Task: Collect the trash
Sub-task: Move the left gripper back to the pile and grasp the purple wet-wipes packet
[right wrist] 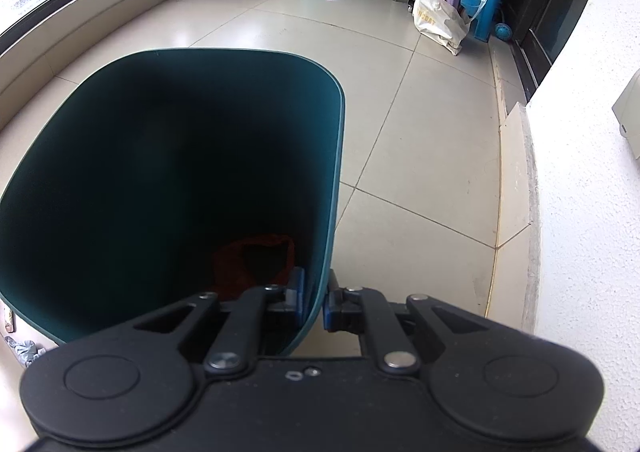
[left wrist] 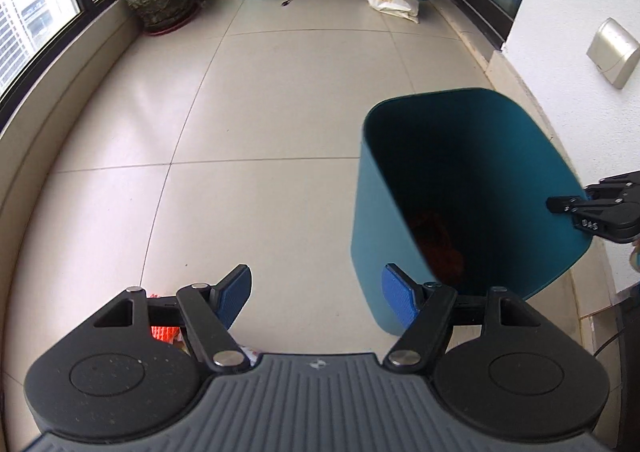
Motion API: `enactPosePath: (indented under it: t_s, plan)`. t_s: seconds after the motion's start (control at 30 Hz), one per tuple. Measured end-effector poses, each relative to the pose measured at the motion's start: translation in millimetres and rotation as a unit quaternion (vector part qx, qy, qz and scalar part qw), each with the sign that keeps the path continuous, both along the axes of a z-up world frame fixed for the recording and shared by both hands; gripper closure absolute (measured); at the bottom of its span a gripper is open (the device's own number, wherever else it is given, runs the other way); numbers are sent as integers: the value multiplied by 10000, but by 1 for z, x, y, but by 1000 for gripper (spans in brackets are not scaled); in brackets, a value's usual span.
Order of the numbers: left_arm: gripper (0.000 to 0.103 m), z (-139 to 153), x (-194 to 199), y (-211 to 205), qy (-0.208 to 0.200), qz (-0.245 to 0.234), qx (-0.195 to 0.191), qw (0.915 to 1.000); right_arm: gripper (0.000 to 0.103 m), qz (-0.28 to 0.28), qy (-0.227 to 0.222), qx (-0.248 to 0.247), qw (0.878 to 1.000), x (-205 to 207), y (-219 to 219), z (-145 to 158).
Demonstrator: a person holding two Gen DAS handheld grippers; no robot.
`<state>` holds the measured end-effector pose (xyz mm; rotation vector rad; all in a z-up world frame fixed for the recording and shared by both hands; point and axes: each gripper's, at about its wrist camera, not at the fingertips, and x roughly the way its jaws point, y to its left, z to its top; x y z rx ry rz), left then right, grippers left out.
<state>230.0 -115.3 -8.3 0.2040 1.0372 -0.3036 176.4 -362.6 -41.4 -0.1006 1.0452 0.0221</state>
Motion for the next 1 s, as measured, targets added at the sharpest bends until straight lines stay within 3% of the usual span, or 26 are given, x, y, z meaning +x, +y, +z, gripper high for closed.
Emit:
enactPosePath:
  t_s: [0.3, 0.53, 0.7, 0.83, 1.0]
  plan:
    - [32, -69, 4, 56, 424, 572, 234, 9972, 95, -22, 38, -54, 10000, 1, 5, -2]
    - [32, -156, 0, 64, 1103, 830, 437, 9895, 95, -14, 47, -103, 9999, 3, 8, -3]
    - [32, -208, -6, 68, 1727, 1392, 272, 9747, 95, 20, 21, -151, 9999, 2, 12, -5]
    - [32, -237, -1, 66, 2053, 2040, 242, 9569, 95, 51, -2, -200, 9998, -1, 14, -5]
    - [32, -257, 12, 66, 2131, 2415, 145, 9466, 94, 76, -4, -171, 9998, -4, 16, -4]
